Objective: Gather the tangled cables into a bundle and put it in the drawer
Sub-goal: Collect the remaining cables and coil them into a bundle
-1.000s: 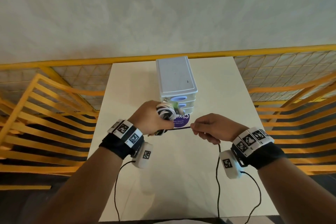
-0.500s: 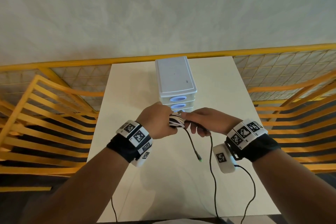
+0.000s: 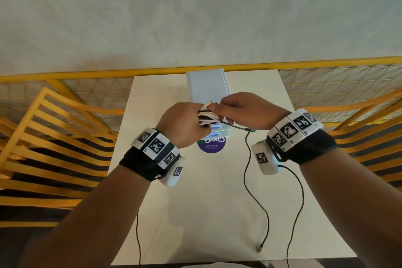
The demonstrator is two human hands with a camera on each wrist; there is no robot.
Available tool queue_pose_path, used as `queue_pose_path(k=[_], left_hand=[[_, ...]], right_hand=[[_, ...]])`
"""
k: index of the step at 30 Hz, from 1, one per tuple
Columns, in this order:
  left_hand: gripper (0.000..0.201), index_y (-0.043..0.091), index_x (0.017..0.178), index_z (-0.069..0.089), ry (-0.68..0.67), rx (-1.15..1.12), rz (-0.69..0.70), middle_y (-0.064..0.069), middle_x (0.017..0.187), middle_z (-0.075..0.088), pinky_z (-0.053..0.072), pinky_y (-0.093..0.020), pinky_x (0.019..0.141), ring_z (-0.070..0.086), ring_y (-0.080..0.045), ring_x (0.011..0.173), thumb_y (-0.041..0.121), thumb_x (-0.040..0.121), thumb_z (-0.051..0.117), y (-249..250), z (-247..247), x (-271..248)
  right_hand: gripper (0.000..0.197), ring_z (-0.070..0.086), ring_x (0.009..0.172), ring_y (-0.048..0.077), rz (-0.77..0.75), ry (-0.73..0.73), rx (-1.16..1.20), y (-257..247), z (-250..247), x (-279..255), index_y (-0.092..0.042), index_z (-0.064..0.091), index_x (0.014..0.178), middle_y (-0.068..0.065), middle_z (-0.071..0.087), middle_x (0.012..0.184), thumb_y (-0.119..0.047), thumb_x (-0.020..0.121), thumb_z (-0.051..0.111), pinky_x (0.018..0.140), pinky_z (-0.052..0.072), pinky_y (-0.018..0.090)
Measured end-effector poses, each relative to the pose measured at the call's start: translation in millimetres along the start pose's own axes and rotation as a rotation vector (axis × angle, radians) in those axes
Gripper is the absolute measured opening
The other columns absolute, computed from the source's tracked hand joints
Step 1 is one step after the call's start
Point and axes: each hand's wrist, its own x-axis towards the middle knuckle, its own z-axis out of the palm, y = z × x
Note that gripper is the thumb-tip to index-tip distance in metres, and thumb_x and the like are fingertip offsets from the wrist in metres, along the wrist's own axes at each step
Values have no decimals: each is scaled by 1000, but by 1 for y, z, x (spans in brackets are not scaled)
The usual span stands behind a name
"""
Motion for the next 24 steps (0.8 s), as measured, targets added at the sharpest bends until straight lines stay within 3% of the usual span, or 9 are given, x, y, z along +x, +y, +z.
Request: queue_pose_path(k=[2, 4, 7, 10, 12, 15, 18, 22, 24], left_hand=[[34, 24, 113, 72, -34, 12, 8, -1, 92, 77, 54, -33, 68, 70, -26, 81, 27, 79, 76, -4, 8, -2], [54, 30, 130, 64, -93, 51, 12, 1, 102, 77, 52, -30, 71, 70, -24, 88, 29, 78, 78, -8, 15, -4], [83, 32, 156, 38, -235, 181, -13, -2, 115, 74, 52, -31, 80, 68, -26, 100, 33, 82, 77, -8, 21, -6], [98, 30, 164, 12, -374, 304, -13, -4, 97, 68, 46, -31, 71, 63, -26, 86, 34, 87, 72, -4, 29, -8], [103, 27, 164, 1, -431, 335, -5, 2, 80, 54, 42, -31, 66, 55, -24, 76, 32, 88, 69, 0, 34, -9], [110, 23, 163, -10, -463, 363, 45, 1, 86, 58, 45, -33, 66, 58, -25, 77, 34, 88, 69, 3, 43, -11], [117, 16, 161, -17, -480, 387, 116, -5, 101, 71, 54, -36, 72, 68, -27, 87, 37, 87, 71, 5, 53, -12], [123, 19, 159, -22, -493, 402, 154, -3, 98, 72, 55, -37, 71, 68, -26, 85, 30, 83, 73, 6, 57, -12], [124, 23, 159, -24, -474, 397, 165, -1, 94, 73, 56, -36, 69, 68, -25, 81, 28, 82, 73, 6, 60, -12]], right_hand=[[64, 54, 50, 3, 36, -44, 28, 10, 10, -2, -9, 67, 82, -2, 64, 62, -63, 100, 39, 62, 44, 27], [61, 66, 63, 16, 80, -77, 104, 22, 22, -5, -15, 69, 89, 3, 73, 76, -68, 97, 40, 71, 53, 33], [47, 73, 70, 18, 153, -96, 246, 35, 39, -8, -28, 64, 108, -1, 75, 84, -70, 92, 51, 66, 52, 28], [61, 74, 77, 10, 184, -104, 271, 43, 47, -12, -40, 49, 130, -9, 71, 107, -72, 80, 65, 64, 52, 25], [72, 67, 86, -1, 156, -134, 189, 40, 47, -15, -45, 46, 136, -16, 61, 121, -70, 74, 73, 76, 48, 22], [54, 60, 87, -4, 108, -290, 29, 24, 46, -16, -33, 64, 126, -14, 65, 119, -57, 79, 77, 81, 45, 18], [33, 68, 93, 13, 108, -416, -68, 19, 56, -8, -25, 74, 106, -6, 75, 102, -46, 80, 78, 86, 52, 27], [6, 67, 75, 7, 189, -563, 28, 20, 66, -3, -29, 69, 86, -15, 69, 70, -28, 83, 74, 70, 51, 24], [5, 69, 74, 10, 213, -573, 41, 20, 72, -3, -25, 67, 82, -12, 68, 70, -20, 85, 67, 69, 51, 23]])
